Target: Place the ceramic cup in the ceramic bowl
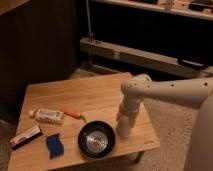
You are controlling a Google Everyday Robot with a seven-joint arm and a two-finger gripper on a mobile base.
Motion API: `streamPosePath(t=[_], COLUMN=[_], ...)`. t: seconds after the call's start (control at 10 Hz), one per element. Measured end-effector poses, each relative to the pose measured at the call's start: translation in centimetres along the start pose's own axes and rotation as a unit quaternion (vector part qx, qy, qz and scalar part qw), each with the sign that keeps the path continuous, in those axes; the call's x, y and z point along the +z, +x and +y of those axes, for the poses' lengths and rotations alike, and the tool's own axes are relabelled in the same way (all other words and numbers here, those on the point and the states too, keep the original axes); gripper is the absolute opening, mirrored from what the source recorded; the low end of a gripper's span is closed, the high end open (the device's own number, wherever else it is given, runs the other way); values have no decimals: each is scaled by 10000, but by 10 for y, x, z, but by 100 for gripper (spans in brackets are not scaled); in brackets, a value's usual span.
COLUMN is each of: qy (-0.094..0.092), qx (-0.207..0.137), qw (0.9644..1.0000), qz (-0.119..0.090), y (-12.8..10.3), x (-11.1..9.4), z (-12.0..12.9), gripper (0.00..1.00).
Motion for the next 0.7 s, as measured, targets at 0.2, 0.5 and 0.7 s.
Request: streamPosePath(t=[0.2,0.5,0.7], qy=[-1,4,7], qx=[-50,-45,-151], qw=[10000,10000,9999], qz=[57,42,-38], y=[-2,-3,-1], x=[4,3,-3], z=[4,2,7], gripper=[1,0,0])
